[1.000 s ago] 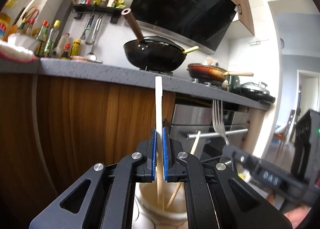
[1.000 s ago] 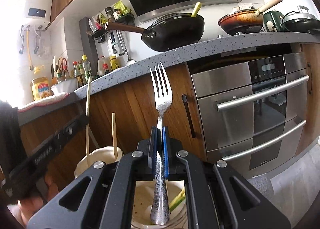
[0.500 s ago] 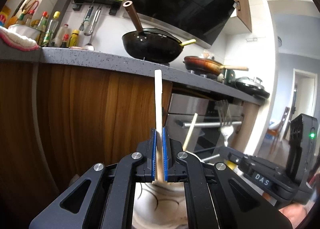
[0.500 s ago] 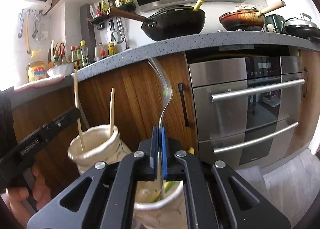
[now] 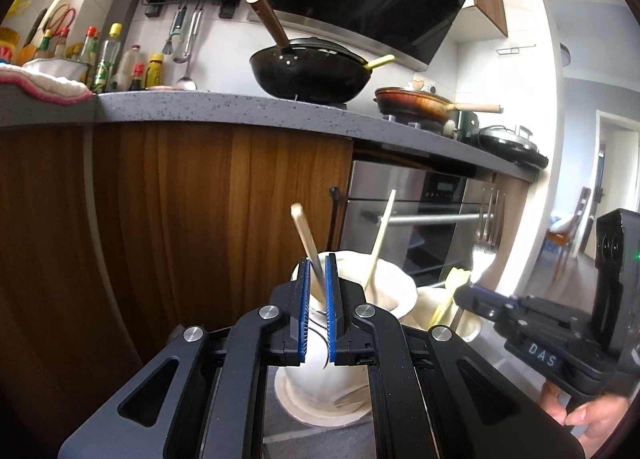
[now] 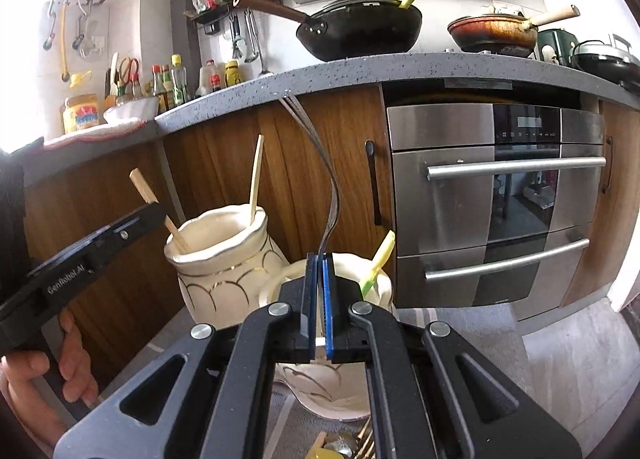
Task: Organize utensils
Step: 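Release the chopstick and fork into the holder openings with both tools, then withdraw both open tools back over the utensils on the cloth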
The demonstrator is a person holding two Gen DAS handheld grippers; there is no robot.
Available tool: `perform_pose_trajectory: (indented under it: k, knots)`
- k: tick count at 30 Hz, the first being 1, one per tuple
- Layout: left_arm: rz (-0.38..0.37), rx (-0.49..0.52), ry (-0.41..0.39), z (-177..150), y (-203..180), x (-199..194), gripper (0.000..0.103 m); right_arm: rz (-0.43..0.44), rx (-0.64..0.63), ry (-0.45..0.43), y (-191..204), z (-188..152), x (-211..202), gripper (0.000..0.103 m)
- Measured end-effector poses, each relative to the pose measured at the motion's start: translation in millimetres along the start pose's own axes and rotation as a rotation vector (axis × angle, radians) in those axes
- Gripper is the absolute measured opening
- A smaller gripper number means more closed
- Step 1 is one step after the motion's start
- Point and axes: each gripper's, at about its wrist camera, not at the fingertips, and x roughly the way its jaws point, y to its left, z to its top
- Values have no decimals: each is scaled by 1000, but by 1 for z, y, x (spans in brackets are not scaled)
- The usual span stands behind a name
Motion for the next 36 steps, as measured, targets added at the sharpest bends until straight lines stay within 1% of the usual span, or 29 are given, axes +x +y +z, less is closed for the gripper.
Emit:
perform_pose_trajectory:
  k: [3, 6, 7, 11, 15, 17, 18, 19, 20, 21, 24, 25, 26, 28, 32, 34, 35, 36]
  knots:
    - [6, 5, 3, 0, 0, 0, 7, -15, 9, 19, -3, 0, 3, 3]
    - [6, -4, -1, 1, 1, 0, 14, -14, 19, 41, -6, 0, 7, 3]
    - [8, -5, -2, 1, 1, 0, 16, -12, 21, 37, -7, 0, 7, 3]
    - [18, -2, -4, 0, 1, 2, 19, -14, 24, 33, -11, 0, 8, 3]
    - [18, -2, -7, 0, 1, 2, 28, -16, 37, 17, -15, 2, 6, 5]
    - [22, 3, -12, 0, 0, 1, 31, -15, 41, 11, -17, 4, 5, 5]
    - [25, 7, -15, 0, -1, 1, 34, -15, 45, 4, -18, 4, 3, 7]
    - [31, 12, -20, 0, -1, 0, 40, -14, 48, -4, -18, 5, 1, 17]
    - [33, 13, -23, 0, -1, -1, 42, -11, 52, -13, -19, 6, -1, 23]
    - [35, 12, -27, 0, -1, -2, 47, -9, 55, -19, -20, 6, -2, 32]
    - [39, 1, -36, 2, 0, -4, 54, -12, 55, -28, -21, 7, -6, 35]
    - [41, -2, -38, 2, 0, -5, 58, -15, 53, -31, -21, 7, -7, 37]
    - [44, -6, -42, 3, 1, -6, 59, -19, 50, -35, -21, 8, -8, 39]
    - [49, -10, -50, 3, 2, -9, 66, -29, 44, -41, -21, 8, -12, 48]
    - [63, -14, -55, 0, 2, -16, 76, -44, 47, -54, -22, 8, -20, 58]
    - [75, -15, -56, -3, 2, -20, 82, -45, 45, -61, -22, 7, -26, 71]
    - [80, -17, -55, -5, 2, -23, 84, -42, 42, -65, -22, 6, -30, 74]
    - [85, -19, -56, -7, 2, -25, 89, -43, 40, -66, -22, 4, -33, 78]
